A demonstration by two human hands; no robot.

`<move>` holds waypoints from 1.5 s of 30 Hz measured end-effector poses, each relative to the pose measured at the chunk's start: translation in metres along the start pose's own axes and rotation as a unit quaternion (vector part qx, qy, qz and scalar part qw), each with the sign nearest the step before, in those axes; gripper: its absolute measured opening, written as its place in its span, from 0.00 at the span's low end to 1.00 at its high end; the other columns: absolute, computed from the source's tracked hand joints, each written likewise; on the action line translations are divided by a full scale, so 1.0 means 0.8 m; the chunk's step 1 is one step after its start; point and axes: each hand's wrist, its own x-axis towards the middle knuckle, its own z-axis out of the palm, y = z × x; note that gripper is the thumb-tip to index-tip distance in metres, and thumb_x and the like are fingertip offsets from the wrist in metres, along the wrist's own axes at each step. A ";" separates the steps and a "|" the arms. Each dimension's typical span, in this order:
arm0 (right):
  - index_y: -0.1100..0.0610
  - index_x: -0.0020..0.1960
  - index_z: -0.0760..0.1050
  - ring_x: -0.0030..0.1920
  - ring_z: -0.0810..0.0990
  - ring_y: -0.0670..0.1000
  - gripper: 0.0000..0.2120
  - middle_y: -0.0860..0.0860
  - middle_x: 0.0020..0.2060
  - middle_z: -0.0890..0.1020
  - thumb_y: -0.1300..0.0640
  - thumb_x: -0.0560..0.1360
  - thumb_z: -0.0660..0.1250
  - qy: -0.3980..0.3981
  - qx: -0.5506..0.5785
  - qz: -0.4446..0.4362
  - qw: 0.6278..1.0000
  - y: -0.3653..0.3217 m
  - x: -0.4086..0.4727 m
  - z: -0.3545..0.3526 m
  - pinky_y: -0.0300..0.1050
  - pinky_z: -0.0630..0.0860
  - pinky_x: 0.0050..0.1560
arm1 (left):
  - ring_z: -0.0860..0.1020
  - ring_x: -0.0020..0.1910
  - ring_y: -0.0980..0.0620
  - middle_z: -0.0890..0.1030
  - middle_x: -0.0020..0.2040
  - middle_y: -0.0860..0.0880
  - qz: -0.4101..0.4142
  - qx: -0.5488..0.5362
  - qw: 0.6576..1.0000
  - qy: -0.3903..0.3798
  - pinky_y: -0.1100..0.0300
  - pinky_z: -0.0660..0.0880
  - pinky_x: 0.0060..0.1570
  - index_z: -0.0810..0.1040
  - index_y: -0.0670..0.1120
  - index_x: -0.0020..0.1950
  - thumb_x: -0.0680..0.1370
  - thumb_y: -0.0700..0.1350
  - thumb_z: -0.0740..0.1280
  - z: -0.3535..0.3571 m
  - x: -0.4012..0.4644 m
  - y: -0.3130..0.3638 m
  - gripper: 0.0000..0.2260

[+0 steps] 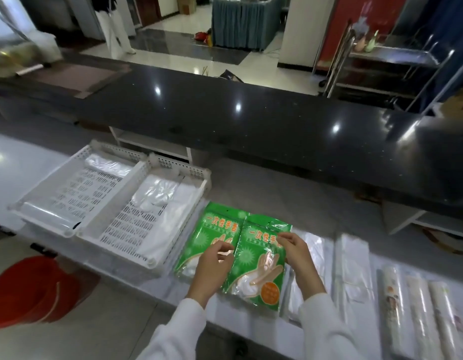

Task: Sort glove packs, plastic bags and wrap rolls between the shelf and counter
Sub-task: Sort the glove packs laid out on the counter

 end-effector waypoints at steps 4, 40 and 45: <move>0.54 0.58 0.80 0.60 0.79 0.55 0.07 0.54 0.62 0.81 0.58 0.81 0.70 0.018 0.004 0.034 0.999 0.015 0.002 0.002 0.47 0.74 0.53 | 0.78 0.57 0.53 0.79 0.59 0.54 -0.006 0.024 0.999 -0.042 0.59 0.74 0.54 0.79 0.54 0.57 0.82 0.42 0.68 0.012 0.023 0.001 0.07; 0.50 0.64 0.84 0.63 0.83 0.46 0.13 0.46 0.62 0.86 0.50 0.82 0.68 -0.073 0.105 -0.034 0.991 -0.029 -0.128 0.006 0.44 0.83 0.58 | 0.84 0.56 0.38 0.83 0.62 0.38 -0.196 -0.376 0.872 -0.244 0.43 0.82 0.55 0.69 0.50 0.77 0.79 0.43 0.70 0.038 0.037 0.056 0.26; 0.52 0.64 0.82 0.64 0.82 0.51 0.11 0.49 0.61 0.86 0.56 0.83 0.67 -0.016 0.122 -0.022 0.992 -0.016 -0.117 -0.025 0.53 0.80 0.64 | 0.81 0.57 0.32 0.82 0.63 0.34 -0.205 -0.419 0.863 -0.195 0.38 0.82 0.49 0.72 0.45 0.73 0.74 0.27 0.59 0.047 0.040 0.038 0.29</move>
